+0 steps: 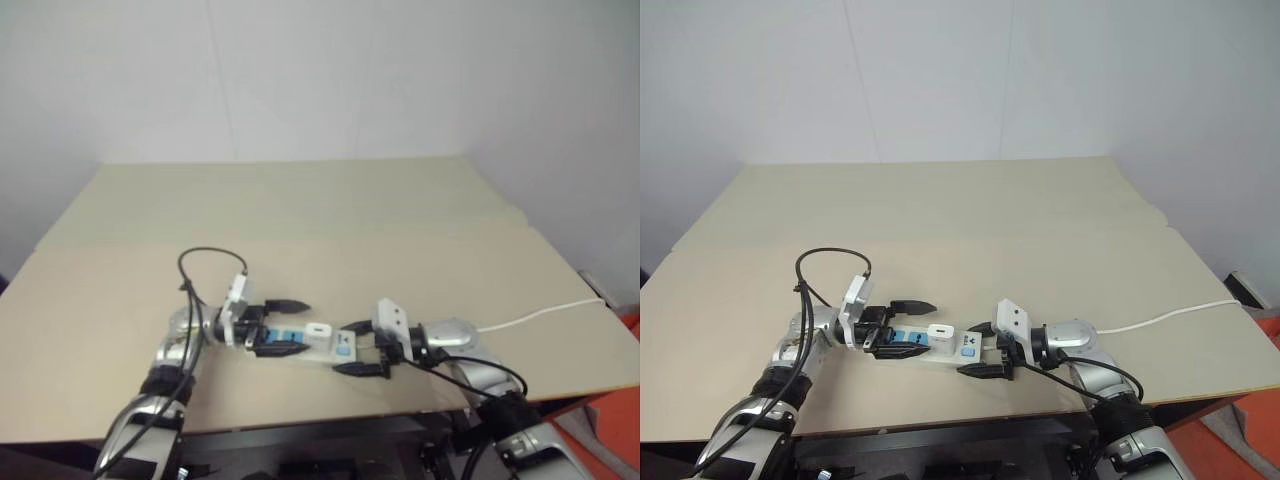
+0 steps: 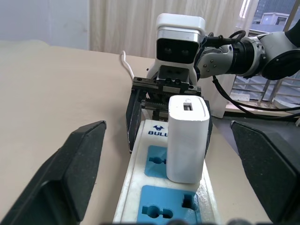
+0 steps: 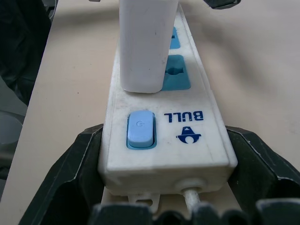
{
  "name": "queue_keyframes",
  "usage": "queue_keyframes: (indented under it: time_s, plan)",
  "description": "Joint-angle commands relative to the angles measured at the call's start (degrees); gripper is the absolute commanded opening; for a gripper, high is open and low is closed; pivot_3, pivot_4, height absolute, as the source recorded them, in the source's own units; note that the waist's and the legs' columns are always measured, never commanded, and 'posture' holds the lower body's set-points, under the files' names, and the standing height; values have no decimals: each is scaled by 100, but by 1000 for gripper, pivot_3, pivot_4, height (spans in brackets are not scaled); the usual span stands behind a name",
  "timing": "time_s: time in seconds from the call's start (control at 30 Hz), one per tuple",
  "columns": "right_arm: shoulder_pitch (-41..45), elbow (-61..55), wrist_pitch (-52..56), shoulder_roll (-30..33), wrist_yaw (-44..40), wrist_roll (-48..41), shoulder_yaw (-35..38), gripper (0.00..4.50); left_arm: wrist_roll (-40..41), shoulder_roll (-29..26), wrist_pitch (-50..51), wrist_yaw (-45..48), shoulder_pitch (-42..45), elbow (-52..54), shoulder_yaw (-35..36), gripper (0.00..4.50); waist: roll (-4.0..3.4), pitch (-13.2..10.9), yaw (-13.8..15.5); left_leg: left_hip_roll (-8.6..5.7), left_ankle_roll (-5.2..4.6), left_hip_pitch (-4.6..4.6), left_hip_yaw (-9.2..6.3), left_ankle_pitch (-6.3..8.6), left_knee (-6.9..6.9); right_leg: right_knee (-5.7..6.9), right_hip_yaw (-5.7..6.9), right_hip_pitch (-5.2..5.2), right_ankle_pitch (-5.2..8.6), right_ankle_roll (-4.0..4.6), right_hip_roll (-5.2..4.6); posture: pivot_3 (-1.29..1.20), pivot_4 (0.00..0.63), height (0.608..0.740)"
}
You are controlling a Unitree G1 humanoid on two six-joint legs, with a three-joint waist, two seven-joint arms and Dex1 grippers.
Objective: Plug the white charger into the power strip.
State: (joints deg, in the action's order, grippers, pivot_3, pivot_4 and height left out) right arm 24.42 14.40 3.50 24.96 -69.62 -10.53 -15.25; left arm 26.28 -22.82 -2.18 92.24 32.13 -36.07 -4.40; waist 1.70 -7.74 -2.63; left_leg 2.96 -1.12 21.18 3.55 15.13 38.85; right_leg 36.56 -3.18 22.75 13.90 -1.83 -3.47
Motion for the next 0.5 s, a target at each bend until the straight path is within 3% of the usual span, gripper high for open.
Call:
queue_keyframes:
  time_s: [0.03,0.2,0.3,0.5]
  plan:
    - [11,148,44,-4,44,67,-19,3431,88,-110,156,26,-106,175,-59,4476,0,0,2,0,0,1,0,0,-1,0,-1,3,0,0,0,0,150,740]
    - [46,221,-168,-41,95,95,27,3431,134,-87,221,-45,83,295,236,4476,10,-7,1,0,0,12,2,0,0,3,-2,15,0,0,0,0,150,740]
    - [93,260,-295,-69,145,90,78,4425,122,-80,201,-68,123,303,317,4500,13,-16,11,-1,0,35,1,0,1,8,-4,39,-1,1,1,0,150,740]
    - [57,144,-477,91,97,11,219,4470,493,-215,637,-37,104,772,670,4500,18,-27,30,-2,0,122,1,-1,13,15,-4,120,-3,1,0,0,150,740]
